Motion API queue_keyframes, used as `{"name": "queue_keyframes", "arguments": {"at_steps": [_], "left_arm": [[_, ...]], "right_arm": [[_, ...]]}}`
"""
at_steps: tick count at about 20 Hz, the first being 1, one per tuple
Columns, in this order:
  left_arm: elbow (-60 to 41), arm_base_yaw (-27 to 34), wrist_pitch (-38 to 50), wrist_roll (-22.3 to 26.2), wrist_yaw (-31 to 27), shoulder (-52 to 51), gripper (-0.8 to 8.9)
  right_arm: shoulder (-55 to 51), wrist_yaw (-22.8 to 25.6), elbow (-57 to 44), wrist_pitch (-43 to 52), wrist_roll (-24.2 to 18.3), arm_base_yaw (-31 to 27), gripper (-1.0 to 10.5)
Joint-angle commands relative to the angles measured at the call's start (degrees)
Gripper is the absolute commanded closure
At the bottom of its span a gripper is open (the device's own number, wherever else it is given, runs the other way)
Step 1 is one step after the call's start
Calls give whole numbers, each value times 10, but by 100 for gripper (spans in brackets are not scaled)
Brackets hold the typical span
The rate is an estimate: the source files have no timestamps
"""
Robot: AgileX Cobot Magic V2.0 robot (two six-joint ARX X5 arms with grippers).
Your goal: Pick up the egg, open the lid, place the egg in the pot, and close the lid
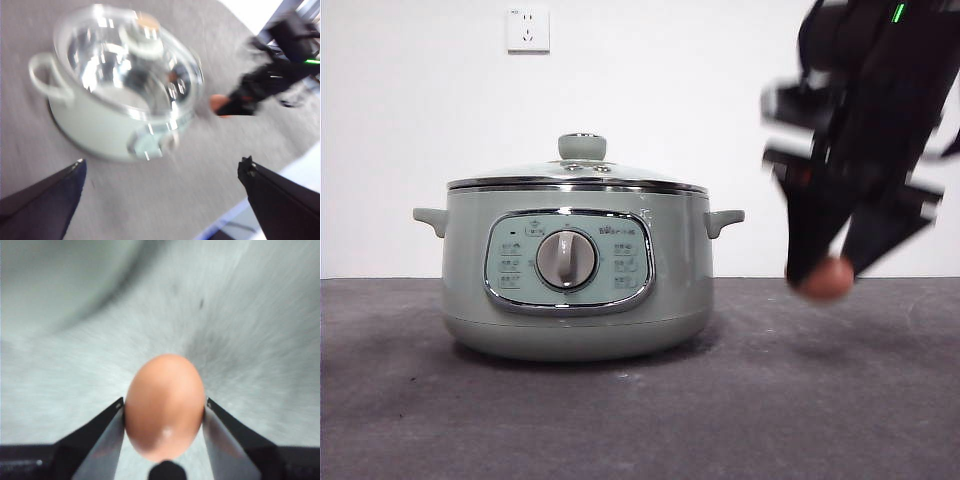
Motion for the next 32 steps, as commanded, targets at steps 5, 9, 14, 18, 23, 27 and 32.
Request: {"name": "queue_keyframes", "arguments": {"at_steps": [5,9,14,18,23,27,32], "left_arm": [[54,-58,99,-1,-41,136,216],[134,-137,136,-1,-131,259,216],[249,-219,146,19,-226,423,216],[310,-254,157,19,-254,520,216],[320,-272,192,19,-275,588,216],[320,-278,202,19,-312,600,217],[320,-278,212,19,-314,600,327]], "right_arm": [[-205,4,0,-36,7,1,959],[-300,4,0,-53,17,1,959],[-346,3,0,-93,32,1,959],[-350,3,0,-105,33,1,959],[-350,0,0,-108,34,1,959],[-350,0,0,-109,34,1,959],[-350,1,0,-109,33,1,959]]}}
